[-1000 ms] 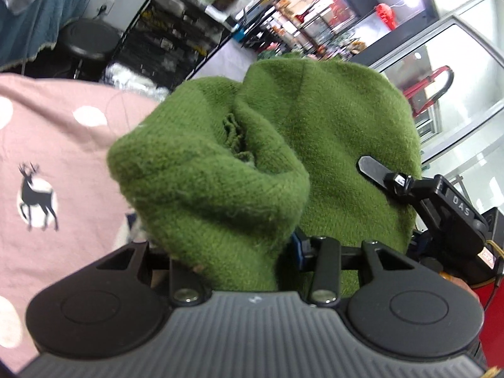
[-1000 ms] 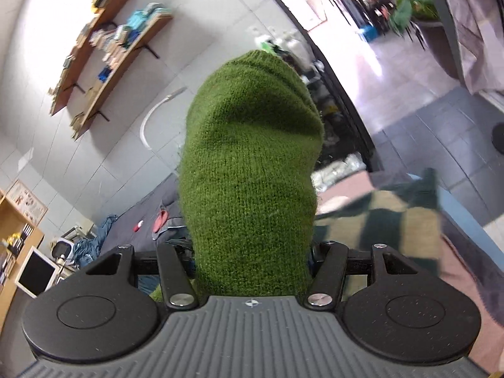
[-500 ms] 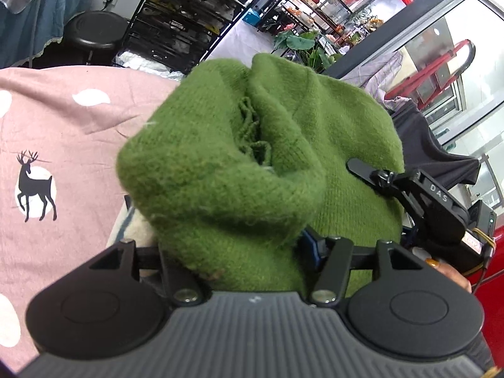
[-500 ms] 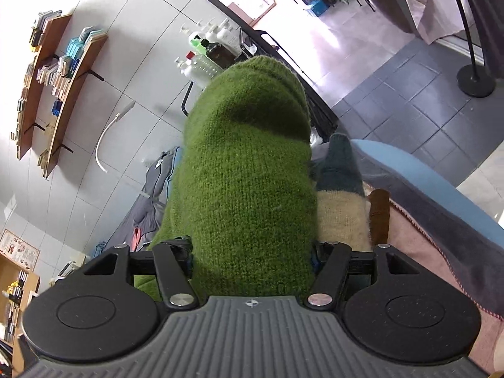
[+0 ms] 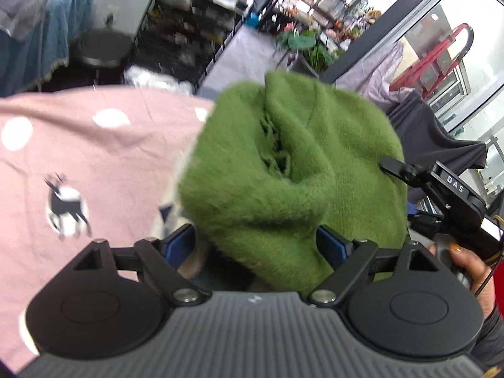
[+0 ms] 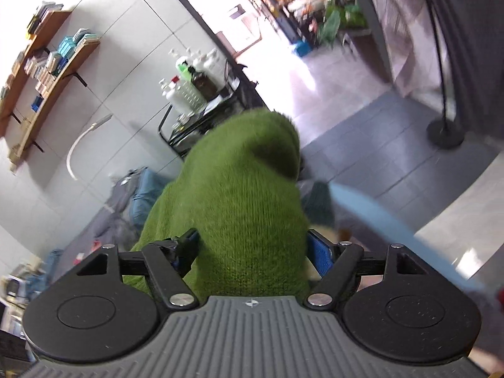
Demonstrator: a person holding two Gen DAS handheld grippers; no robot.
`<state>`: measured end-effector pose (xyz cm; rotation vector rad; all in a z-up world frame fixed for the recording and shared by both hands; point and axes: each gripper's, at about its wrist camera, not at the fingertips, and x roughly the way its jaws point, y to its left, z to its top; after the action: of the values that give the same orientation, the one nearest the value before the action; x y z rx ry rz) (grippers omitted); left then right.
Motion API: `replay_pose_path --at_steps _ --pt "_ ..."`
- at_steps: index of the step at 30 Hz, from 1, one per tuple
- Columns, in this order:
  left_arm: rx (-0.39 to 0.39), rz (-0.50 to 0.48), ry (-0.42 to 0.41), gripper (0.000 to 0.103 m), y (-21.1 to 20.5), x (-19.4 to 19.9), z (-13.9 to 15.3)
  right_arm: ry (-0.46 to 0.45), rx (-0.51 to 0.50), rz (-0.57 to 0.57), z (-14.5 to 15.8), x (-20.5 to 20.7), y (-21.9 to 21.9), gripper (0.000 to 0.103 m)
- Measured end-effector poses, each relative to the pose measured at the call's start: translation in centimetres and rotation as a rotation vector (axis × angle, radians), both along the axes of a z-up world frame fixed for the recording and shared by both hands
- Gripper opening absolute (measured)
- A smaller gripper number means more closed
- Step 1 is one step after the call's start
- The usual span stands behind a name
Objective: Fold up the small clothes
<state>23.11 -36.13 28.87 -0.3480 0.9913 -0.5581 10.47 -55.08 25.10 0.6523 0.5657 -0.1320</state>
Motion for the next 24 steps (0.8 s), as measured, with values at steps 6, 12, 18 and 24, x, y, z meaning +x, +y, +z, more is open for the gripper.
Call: replay_pose_path --at_steps 6,12,18,24 --pt "0.028 -0.052 -0.338 0.05 1.7 -3.1 4.4 -0.136 -0.482 0.034 4.2 -2.4 3.2 0.058" --pt "0.111 -0.3 -0.436 0.041 -3.8 -3.0 5.2 -0.083 -0.57 0.29 3.7 -0.1 5.5 0.038" --pt "0.235 -0.28 -0.343 0.042 -5.7 -0.7 1.9 -0.029 -0.637 0.321 2.3 0.4 4.9 0.039" --pt "0.132 -0.236 -0.231 0.044 -4.2 2.0 -0.6 -0.024 -0.679 0.343 1.3 0.0 5.8 0.044"
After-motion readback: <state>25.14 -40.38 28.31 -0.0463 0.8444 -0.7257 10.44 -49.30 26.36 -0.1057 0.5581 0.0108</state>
